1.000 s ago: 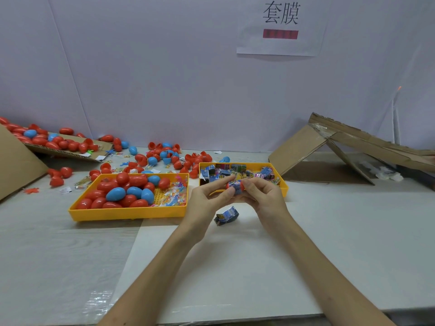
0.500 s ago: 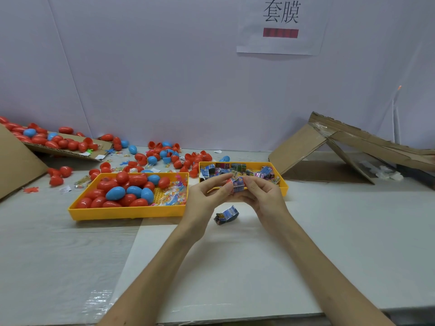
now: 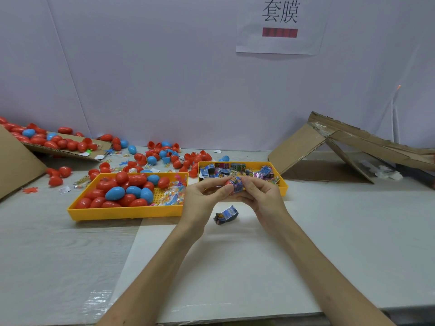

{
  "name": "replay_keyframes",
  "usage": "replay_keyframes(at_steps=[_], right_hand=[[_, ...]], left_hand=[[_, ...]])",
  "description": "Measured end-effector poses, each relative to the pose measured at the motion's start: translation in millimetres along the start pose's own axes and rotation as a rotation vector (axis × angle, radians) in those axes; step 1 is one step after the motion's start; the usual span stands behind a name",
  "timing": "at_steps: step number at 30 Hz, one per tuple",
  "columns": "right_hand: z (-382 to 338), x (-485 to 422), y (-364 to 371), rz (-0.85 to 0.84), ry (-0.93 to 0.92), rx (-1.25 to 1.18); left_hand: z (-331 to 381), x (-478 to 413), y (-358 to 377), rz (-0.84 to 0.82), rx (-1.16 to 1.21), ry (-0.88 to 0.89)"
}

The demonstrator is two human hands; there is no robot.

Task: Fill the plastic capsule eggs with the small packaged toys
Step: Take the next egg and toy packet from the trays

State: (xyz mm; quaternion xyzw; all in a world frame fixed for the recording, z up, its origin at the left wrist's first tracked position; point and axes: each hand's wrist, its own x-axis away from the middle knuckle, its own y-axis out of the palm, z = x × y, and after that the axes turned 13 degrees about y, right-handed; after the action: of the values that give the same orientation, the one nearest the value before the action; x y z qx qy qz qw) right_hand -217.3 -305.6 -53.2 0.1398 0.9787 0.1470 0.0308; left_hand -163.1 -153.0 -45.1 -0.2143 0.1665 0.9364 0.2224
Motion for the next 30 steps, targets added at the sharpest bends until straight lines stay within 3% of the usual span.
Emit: replay_keyframes(at_steps=[12, 17, 20, 22, 25, 30], right_hand=[[0, -2, -1, -0.018, -0.005, -0.001], [-3, -6, -8, 0.097, 0.061, -0.174], [-12, -10, -23, 0.173, 0.139, -0.369], [-23, -14, -32, 0.235, 0.232, -0.378], [-55, -27, -38, 0.237, 0.297, -0.352], [-151, -55, -70, 0.350, -0.020, -0.650]], left_hand=[[-4, -1, -1, 0.012, 0.029, -0.049], [-11, -1, -1, -0.016, -0.357, 0.089], [-23, 4, -5, -0.224, -0.702, 0.152], [-30, 7, -7, -0.407, -0.898, 0.134], [-32, 7, -9, -0.478, -0.912, 0.067], [-32, 5, -11, -0.483, -0.821, -0.006]])
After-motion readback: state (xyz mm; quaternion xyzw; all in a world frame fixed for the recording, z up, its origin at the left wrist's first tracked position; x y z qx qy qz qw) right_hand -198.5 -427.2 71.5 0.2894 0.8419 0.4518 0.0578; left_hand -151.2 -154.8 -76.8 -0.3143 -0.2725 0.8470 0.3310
